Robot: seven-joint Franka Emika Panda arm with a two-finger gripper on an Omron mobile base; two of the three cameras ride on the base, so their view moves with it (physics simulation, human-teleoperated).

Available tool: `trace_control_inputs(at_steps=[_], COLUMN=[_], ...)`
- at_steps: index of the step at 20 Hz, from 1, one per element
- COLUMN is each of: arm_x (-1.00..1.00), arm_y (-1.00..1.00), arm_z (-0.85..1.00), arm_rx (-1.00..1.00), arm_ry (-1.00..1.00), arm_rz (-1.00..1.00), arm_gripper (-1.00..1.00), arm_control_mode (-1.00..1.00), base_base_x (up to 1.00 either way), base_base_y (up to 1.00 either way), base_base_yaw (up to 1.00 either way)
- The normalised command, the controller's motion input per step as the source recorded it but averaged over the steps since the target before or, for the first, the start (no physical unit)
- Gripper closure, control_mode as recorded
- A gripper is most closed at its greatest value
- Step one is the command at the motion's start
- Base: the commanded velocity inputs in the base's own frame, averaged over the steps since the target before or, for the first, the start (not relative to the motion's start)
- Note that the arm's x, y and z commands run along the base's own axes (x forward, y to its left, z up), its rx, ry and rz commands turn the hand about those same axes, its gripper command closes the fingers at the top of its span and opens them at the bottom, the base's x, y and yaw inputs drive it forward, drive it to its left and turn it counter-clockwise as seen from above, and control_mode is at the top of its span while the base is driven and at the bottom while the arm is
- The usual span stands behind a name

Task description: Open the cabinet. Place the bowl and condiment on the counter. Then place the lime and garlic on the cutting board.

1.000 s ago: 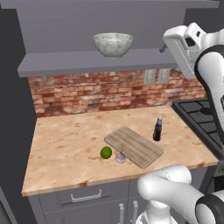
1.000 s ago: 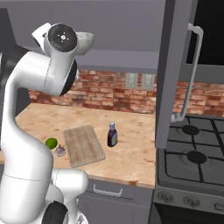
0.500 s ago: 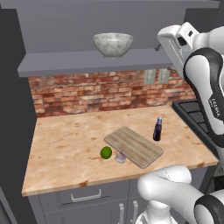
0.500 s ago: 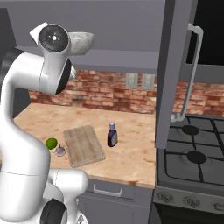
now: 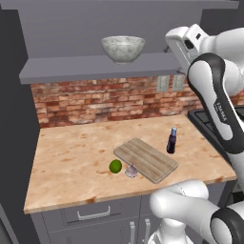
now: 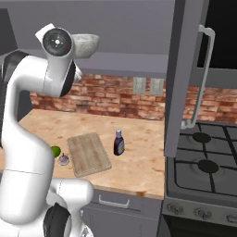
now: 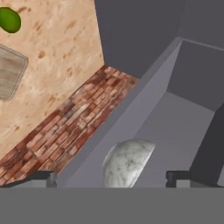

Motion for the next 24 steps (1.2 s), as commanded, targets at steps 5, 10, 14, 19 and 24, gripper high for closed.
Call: trace_control_inputs(at_steps=[5, 10, 14, 19, 24], arm_x=[0.31, 0.32, 0.33, 0.31, 0.29], arm_y=[0.02, 0.03, 0.04, 0.06, 0.08], arm_z=[0.0, 0.0, 0.0, 0.0, 0.0], arm_rx=[0.0, 0.0, 0.0, 0.0, 0.0], arm_ry=[0.0, 0.0, 0.0, 0.0, 0.0], arm_rz=[-0.03, -0.02, -0.02, -0.02, -0.01], arm_gripper=[-1.0, -1.0, -1.0, -1.0, -1.0], arm_control_mode=[-1.0, -1.0, -1.0, -1.0, -1.0], base_base_x=[0.0, 0.0, 0.0, 0.0, 0.0], base_base_y=[0.0, 0.0, 0.0, 0.0, 0.0], base_base_yaw=[0.0, 0.0, 0.0, 0.0, 0.0])
